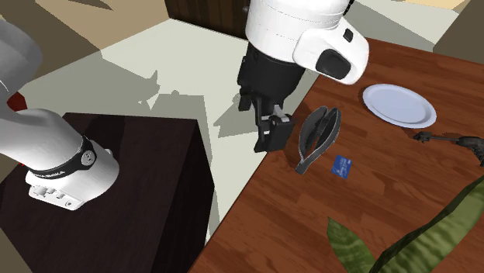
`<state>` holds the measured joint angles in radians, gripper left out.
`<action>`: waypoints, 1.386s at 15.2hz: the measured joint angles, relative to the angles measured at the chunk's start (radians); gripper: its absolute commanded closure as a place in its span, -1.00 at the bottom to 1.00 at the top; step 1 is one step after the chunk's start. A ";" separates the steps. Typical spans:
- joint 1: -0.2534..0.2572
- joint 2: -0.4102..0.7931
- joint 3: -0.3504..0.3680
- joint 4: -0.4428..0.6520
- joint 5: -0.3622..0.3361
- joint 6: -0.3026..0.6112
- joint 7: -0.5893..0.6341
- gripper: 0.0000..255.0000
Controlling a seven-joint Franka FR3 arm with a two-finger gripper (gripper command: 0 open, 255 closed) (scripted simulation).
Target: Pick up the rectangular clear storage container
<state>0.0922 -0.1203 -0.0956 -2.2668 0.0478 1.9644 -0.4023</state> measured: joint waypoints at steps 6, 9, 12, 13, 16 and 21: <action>0.024 0.221 0.020 0.145 0.013 0.105 -0.118 -1.00; 0.034 0.327 0.036 0.229 0.016 0.144 -0.168 -1.00; 0.040 0.423 0.053 0.308 0.013 0.177 -0.219 -1.00; 0.046 0.467 0.061 0.353 0.013 0.182 -0.230 -1.00; 0.054 0.564 0.079 0.452 0.004 0.197 -0.274 -1.00; 0.076 0.745 0.109 0.668 -0.018 0.188 -0.335 -1.00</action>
<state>0.1681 0.6244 0.0129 -1.5987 0.0299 2.1529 -0.7372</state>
